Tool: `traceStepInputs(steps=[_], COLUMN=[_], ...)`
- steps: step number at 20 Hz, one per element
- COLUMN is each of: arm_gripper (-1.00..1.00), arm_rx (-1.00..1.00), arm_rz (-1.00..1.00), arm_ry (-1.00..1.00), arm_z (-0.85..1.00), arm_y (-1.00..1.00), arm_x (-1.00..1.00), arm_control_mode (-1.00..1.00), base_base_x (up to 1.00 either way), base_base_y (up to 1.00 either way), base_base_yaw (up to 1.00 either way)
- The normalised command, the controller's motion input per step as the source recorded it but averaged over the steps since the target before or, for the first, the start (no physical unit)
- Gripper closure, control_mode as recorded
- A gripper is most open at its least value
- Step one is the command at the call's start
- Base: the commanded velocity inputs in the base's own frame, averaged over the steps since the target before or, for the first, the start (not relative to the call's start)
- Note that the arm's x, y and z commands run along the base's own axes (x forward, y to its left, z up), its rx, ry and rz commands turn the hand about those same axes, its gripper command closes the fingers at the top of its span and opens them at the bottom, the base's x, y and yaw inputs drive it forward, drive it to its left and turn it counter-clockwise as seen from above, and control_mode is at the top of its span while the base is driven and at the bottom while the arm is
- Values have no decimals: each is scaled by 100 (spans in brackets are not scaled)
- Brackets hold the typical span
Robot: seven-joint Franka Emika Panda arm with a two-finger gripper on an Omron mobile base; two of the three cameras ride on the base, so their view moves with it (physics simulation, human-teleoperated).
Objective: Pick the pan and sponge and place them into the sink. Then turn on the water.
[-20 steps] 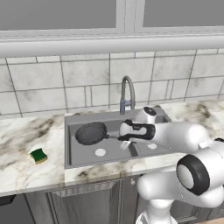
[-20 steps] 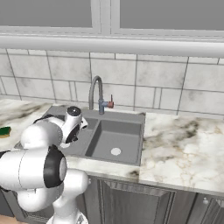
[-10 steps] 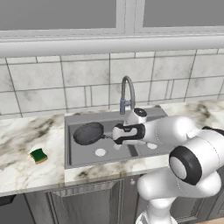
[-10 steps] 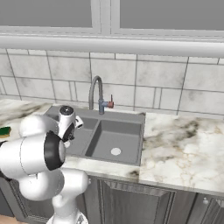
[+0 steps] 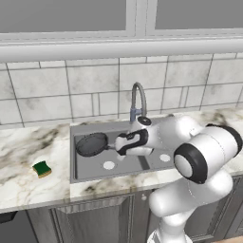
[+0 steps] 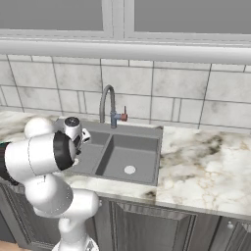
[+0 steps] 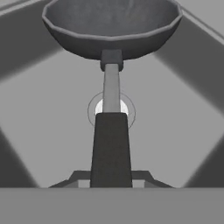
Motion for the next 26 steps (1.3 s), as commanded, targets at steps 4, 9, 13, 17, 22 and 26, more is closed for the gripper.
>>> traceStepInputs(steps=[4,9,13,17,22,26], arm_gripper=[100,100,100,100,100,100], arm_rx=[-3,-6,-6,-4,0,0], arm_rz=[0,0,-1,-2,-4,-5], arm_ry=[2,2,1,0,0,0], arm_z=[-26,-30,-28,-19,-11,-3], arm_y=[25,26,24,19,9,0], arm_x=[22,22,19,20,25,23], arm_control_mode=[-100,-100,-100,-100,-100,-100], base_base_x=[0,0,0,0,0,0], base_base_y=[0,0,0,0,0,0], base_base_yaw=[0,0,0,0,0,0])
